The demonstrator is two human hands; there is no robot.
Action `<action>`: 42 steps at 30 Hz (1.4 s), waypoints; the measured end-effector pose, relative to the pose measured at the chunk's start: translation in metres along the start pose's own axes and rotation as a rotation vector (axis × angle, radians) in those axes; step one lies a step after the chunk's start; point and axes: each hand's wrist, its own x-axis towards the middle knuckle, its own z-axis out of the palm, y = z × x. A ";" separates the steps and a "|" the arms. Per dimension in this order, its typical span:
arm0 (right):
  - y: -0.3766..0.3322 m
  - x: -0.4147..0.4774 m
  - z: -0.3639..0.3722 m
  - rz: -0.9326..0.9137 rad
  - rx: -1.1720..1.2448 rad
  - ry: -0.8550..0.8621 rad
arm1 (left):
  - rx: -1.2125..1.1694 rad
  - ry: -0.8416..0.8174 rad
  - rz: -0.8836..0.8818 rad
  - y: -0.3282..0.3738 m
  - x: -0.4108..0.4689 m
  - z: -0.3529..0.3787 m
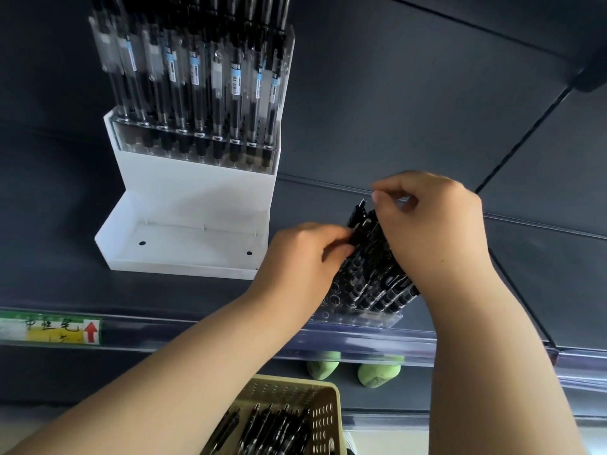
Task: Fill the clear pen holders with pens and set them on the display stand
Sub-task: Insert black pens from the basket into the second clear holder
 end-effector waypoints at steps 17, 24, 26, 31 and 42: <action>0.000 -0.004 -0.017 0.058 0.028 -0.128 | -0.057 0.067 -0.108 -0.009 0.004 0.002; -0.005 -0.005 -0.022 0.127 -0.032 -0.218 | -0.027 0.130 -0.085 -0.014 0.010 -0.008; -0.009 -0.005 -0.018 0.119 -0.025 -0.214 | -0.024 0.156 -0.099 -0.015 0.012 -0.012; -0.015 -0.005 -0.010 0.089 -0.038 -0.206 | -0.008 0.183 -0.118 -0.019 0.015 -0.020; -0.037 -0.024 -0.003 -0.155 -0.072 -0.127 | 0.167 0.037 -0.054 -0.012 -0.007 -0.050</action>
